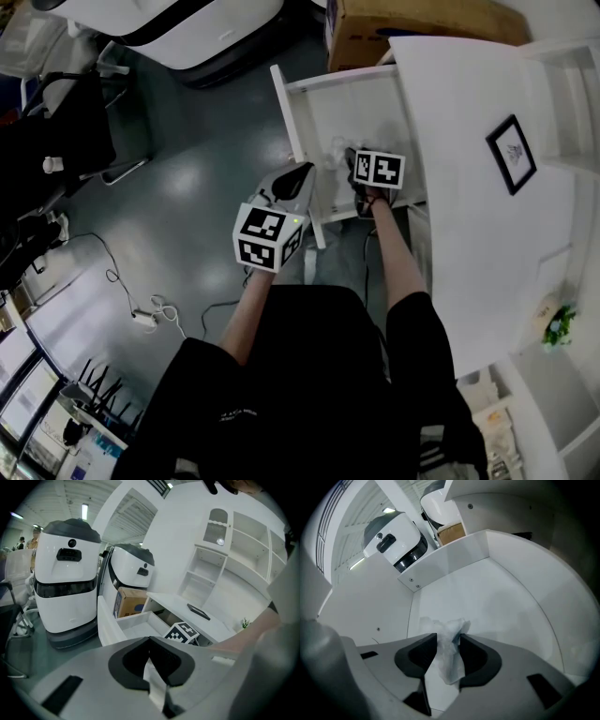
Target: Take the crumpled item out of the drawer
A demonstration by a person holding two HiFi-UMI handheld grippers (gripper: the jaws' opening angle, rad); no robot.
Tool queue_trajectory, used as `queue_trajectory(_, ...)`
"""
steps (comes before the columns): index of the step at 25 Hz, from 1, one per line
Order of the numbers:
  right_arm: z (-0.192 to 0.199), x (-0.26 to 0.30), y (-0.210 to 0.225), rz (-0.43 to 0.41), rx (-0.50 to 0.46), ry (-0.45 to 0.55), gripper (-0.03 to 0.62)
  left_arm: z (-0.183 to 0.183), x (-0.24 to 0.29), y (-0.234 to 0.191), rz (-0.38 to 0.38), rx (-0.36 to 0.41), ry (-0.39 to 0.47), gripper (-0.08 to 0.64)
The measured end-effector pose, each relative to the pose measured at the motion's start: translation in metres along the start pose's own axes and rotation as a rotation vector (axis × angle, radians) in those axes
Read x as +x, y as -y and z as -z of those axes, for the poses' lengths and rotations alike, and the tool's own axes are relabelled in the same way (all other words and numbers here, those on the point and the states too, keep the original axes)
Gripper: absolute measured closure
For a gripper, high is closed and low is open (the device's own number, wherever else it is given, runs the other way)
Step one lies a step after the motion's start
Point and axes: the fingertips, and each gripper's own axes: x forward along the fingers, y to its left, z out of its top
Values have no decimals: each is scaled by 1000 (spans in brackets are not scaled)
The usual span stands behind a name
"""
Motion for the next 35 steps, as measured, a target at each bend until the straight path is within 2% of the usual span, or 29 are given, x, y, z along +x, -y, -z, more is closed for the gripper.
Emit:
queue_trajectory(5,0,0,-2,-41,20,-12,482,0,-1,-1,-2,3,-2,561)
queue_trajectory(11,-6,-7,-6,-24,-35,13,535,-3,-1,0,-3,11,2,561)
queue_trajectory(17,-14,-23,-12,-19,-75,43,545,-10,-9,3,2,22,19,561)
queue_trajectory(29,-42,-90,-45,-50,-165,209,545,-28,-37,16,26,65,64,561)
queue_trajectory(35,-47,-126,-56,-112,-147,312,545,-39,-56,26,44,75,110,561)
